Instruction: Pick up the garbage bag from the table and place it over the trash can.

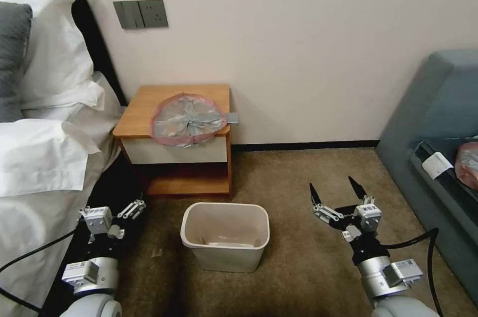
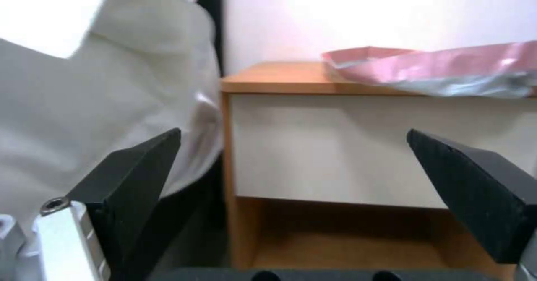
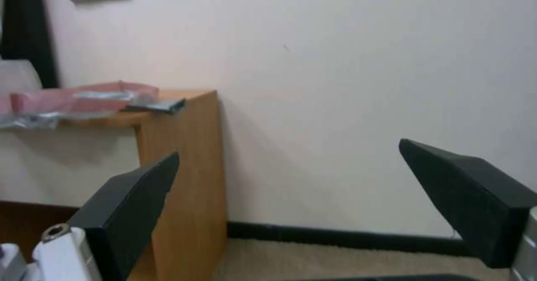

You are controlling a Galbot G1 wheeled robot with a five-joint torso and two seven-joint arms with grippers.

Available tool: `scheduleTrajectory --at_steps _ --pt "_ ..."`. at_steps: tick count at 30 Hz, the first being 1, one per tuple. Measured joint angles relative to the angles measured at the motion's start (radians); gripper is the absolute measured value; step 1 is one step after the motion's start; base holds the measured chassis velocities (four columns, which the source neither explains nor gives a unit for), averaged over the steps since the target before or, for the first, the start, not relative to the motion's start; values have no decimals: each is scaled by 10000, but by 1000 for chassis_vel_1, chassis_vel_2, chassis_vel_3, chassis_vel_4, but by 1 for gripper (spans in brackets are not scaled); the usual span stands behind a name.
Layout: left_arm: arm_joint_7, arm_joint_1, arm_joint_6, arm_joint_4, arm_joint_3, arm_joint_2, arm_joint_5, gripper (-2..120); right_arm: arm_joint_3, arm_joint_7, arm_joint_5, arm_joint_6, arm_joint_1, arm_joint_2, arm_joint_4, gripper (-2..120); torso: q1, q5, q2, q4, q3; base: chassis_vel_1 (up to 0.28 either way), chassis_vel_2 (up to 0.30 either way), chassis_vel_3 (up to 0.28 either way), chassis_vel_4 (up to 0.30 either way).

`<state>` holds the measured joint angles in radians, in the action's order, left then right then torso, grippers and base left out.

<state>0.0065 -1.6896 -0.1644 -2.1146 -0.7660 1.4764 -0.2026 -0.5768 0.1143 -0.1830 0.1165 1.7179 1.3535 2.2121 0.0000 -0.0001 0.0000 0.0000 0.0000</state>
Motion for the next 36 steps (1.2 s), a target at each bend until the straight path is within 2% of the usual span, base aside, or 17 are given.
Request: scheduleTrajectory --at_steps 2,3,4,5,8,12,17,23,26,29,31,32,34,36 --pt "78 -58 23 -53 76 -65 -138 100 115 -7 -144 99 -238 -189 -180 100 0 1 0 0 0 0 0 0 0" --pt "344 -169 160 -193 485 -291 -545 100 244 -11 -208 174 -499 -375 -360 100 0 4 0 4 0 0 0 0 0" --pt "642 -260 308 -326 938 -498 -918 100 404 -4 -233 223 -808 -558 -543 100 0 -1 0 -2 1 0 0 0 0" --pt "642 -260 308 -326 938 -498 -918 100 404 -4 -233 223 -808 -558 -543 100 0 -1 0 -2 1 0 0 0 0" --pt "852 -370 326 -362 1303 -616 -837 100 1004 -55 -139 533 -1857 -1190 -1188 100 0 0 0 2 1 0 0 0 0" --pt "860 -356 249 -343 1233 -639 -450 100 1659 -148 366 1004 -2853 -1943 -1883 100 0 0 0 0 1 0 0 0 0" --pt "793 -365 211 -362 1016 -590 -220 100 2689 -398 806 970 -4267 -2512 -2440 100 0 0 0 0 1 0 0 0 0" --pt "472 -391 189 -368 926 -511 89 100 3682 -499 1774 1115 -5863 -2669 -3459 100 0 1 0 1 1 0 0 0 0" --pt "277 -377 235 -361 931 -393 162 100 4300 -506 2494 1410 -6897 -2711 -4372 100 0 0 0 1 2 0 0 0 0" --pt "266 -370 241 -352 936 -380 165 100 4384 -497 2595 1437 -7027 -2717 -4482 100 0 1 -1 2 2 0 0 0 0" --pt "223 -308 278 -177 1009 -286 209 100 5033 -11 3914 1742 -8360 -2802 -5418 100 0 0 0 0 2 0 0 0 0" --pt "223 -308 278 -177 1009 -286 209 100 5033 -11 3914 1742 -8360 -2802 -5418 100 0 0 0 0 2 0 0 0 0" --pt "220 -256 308 -102 1044 -151 302 100 5204 142 5619 2662 -9331 -2710 -6307 100 0 -1 -1 0 2 0 0 0 0" --pt "217 -231 324 -73 1073 -78 323 100 5271 185 6001 2829 -9565 -2669 -6523 100 1 1 0 0 2 0 0 0 0"
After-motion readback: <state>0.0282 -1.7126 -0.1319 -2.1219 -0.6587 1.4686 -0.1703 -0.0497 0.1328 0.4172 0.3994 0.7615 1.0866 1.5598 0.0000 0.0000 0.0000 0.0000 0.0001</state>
